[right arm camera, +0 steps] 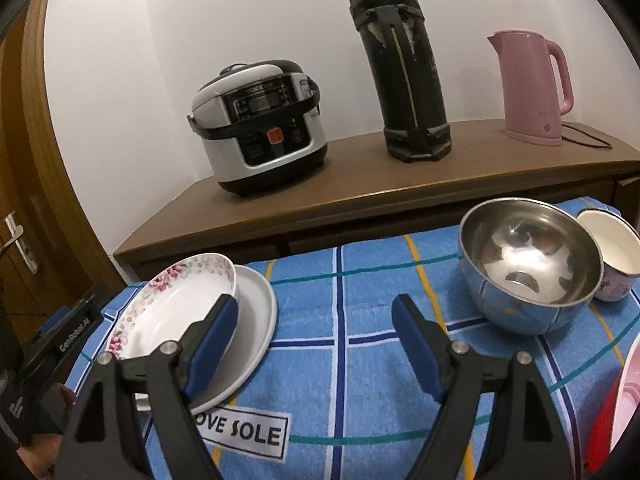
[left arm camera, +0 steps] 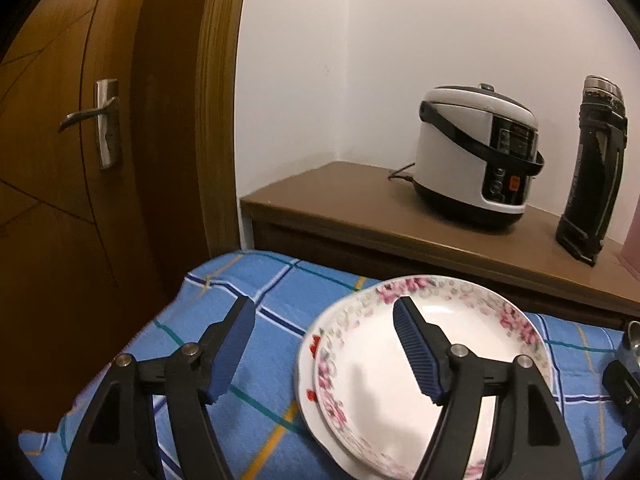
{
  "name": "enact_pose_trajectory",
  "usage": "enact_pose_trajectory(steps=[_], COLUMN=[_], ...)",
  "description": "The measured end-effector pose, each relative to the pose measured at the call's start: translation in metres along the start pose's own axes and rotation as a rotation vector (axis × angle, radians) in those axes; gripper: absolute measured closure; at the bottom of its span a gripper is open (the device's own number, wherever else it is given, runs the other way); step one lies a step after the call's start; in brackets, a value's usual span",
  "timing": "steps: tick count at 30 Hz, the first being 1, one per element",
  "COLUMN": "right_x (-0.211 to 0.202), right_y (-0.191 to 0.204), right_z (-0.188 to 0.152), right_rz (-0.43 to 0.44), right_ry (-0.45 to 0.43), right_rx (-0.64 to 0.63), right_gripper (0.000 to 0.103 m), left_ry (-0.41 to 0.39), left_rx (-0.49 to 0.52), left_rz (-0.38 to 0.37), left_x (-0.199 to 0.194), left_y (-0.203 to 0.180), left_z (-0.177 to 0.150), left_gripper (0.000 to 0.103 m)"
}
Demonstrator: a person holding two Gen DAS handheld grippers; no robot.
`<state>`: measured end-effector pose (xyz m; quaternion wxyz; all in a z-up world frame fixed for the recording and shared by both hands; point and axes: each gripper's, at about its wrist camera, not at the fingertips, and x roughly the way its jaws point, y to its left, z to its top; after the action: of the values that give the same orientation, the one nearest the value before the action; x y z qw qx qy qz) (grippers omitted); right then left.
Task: Organize plates and bowls
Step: 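Withdraw the left tool from the stack while moving the right tool toward the pink bowl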
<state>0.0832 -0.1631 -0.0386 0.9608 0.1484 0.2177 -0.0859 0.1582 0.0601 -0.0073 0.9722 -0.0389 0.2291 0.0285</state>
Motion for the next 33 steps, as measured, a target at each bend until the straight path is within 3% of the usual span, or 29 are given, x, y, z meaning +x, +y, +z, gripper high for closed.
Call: enact_pose_trajectory(steps=[19,33], right_x=[-0.062,-0.105], right_y=[-0.021,-0.051], right_z=[-0.012,-0.015], right_rz=[0.000,0.001], right_ry=[-0.087,-0.070], right_rx=[-0.031,-0.007], right_gripper=[0.022,0.022], left_ry=[0.059,0.076], left_rx=[0.103,0.134], left_rz=[-0.146,-0.260], left_x=[-0.070,-0.109], left_y=[-0.058,-0.092], left_z=[-0.034,-0.046], left_gripper=[0.029,0.029])
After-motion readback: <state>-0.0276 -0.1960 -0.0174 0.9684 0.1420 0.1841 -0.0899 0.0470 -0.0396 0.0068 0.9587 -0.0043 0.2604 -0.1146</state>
